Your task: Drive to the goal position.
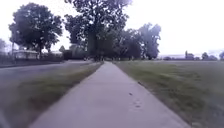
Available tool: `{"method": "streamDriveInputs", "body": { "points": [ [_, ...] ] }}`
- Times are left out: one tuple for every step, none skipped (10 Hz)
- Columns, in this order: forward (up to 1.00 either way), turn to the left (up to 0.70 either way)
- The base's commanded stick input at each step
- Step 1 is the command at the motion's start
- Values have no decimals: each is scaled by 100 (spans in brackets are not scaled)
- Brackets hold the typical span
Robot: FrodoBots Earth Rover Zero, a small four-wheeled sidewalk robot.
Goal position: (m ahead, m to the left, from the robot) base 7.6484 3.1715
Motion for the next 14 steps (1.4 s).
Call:
{"method": "streamDriveInputs", "body": {
  "points": [
    [70,0],
    [70,3],
    [70,11],
    [70,14],
    [70,14],
    [70,14],
    [70,14],
    [70,0],
    [70,0],
    [70,0],
    [70,0],
    [70,0],
    [70,0],
    [70,0]
  ]
}}
